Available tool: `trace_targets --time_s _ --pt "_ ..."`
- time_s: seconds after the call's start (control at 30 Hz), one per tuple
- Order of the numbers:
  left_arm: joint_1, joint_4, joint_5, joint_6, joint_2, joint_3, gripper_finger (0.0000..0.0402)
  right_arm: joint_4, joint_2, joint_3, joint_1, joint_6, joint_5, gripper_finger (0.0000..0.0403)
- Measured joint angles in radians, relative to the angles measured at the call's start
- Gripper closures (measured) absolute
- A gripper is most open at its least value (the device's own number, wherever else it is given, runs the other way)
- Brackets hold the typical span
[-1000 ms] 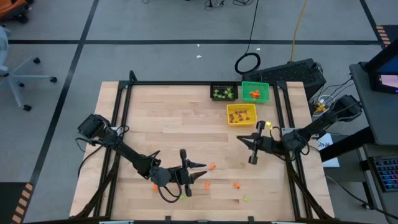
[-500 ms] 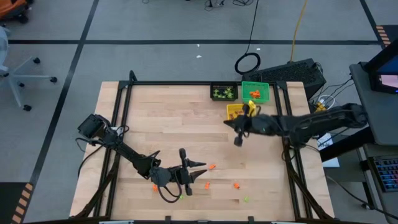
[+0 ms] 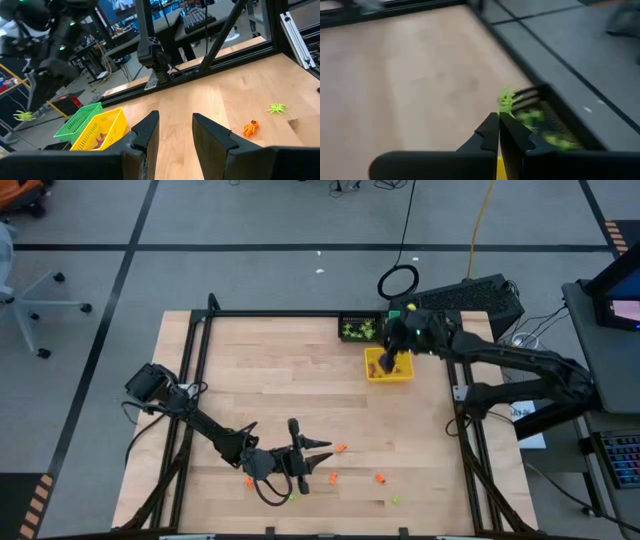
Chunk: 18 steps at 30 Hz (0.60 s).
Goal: Sort Halloween decoration
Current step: Put the green spider toy into the black basket
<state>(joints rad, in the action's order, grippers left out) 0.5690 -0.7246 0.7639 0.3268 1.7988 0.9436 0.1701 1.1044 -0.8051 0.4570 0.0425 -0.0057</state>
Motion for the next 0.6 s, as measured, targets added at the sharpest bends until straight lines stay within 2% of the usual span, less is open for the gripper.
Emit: trace_targets --time_s 0.13,0.3,0.6 --pt "0.000 0.000 0.000 0.000 0.000 0.000 0.0286 0.039 0.077 -0.055 0.099 0.004 -0.008 0.0403" --pt "0.000 0.000 0.000 -0.003 0.000 0.000 0.0286 0.093 0.241 -0.166 0.181 0.049 -0.055 0.0403" --pt "0.000 0.000 0.000 -0.003 0.000 0.000 0.0286 0.253 0.535 -0.389 0.225 0.046 -0.052 0.0403"
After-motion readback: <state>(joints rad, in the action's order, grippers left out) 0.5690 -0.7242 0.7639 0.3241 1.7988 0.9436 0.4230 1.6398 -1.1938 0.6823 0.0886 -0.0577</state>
